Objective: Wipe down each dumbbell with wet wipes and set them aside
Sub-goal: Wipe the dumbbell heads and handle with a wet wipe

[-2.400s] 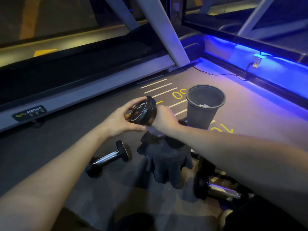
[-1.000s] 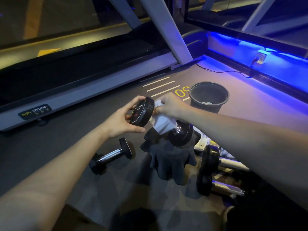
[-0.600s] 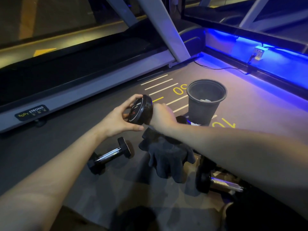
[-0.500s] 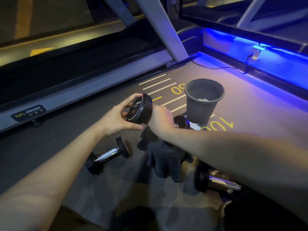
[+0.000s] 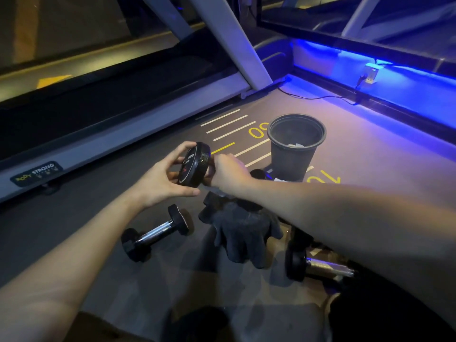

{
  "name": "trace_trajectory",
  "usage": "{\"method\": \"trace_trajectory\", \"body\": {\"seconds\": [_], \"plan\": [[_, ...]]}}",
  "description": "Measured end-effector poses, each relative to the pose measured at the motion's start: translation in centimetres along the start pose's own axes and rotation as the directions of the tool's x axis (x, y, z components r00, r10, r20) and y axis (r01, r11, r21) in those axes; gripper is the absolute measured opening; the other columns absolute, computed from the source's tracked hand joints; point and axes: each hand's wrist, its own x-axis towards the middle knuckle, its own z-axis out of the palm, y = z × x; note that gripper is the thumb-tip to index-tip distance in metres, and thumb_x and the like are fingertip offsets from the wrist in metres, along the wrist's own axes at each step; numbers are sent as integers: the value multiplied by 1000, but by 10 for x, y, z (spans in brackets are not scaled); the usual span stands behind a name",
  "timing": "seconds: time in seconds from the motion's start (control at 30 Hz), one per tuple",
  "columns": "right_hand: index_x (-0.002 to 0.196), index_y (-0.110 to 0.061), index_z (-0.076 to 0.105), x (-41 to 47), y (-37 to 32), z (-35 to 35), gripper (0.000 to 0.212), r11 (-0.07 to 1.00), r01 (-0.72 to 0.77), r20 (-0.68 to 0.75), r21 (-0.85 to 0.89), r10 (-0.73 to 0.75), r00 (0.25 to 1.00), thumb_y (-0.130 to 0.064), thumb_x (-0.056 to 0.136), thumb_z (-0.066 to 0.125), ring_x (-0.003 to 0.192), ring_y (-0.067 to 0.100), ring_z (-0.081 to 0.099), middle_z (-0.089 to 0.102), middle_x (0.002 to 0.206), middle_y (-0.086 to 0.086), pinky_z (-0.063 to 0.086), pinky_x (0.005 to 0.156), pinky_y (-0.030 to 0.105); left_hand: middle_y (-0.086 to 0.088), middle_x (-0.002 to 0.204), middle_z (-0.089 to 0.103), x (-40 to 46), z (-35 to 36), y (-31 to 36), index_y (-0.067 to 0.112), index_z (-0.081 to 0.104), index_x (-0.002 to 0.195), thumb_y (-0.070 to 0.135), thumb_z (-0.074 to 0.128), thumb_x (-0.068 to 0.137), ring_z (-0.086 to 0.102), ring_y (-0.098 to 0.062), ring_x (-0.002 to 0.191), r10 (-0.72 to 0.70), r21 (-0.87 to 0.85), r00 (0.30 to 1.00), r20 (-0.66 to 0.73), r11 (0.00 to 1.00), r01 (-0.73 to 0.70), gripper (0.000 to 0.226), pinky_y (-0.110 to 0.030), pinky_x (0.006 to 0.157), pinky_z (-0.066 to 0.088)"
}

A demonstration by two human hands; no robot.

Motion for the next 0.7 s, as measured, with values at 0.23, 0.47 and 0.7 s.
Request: {"method": "trace_trajectory", "body": {"seconds": [0.23, 0.47, 0.7], "plan": [[79, -14, 63, 9, 13, -11, 19, 997, 71, 176, -40, -63, 982, -32, 78, 71, 59, 24, 67, 65, 66, 1, 56, 50, 33, -3, 138, 50, -4, 2, 0, 40, 39, 146, -6, 86, 70, 71, -9, 105, -27, -7, 1000, -4, 1000, 27, 100, -15, 79, 55], [86, -12, 64, 18, 21, -13, 24, 992, 101, 309, -81, -71, 948, -31, 79, 76, 74, 26, 60, 68, 80, 8, 44, 61, 31, -4, 139, 51, -4, 1, -4, 45, 40, 143, -2, 88, 68, 71, -18, 107, -40, -6, 999, -14, 999, 40, 101, -21, 85, 57], [106, -12, 61, -4, 26, 15, 28, 976, 102, 48, -194, -94, 994, -27, 84, 67, 92, 34, 64, 69, 99, 12, 52, 77, 38, -6, 139, 52, -2, -1, -8, 48, 41, 141, 1, 90, 64, 73, -23, 105, -49, 8, 999, -18, 999, 49, 102, -26, 88, 57]]}}
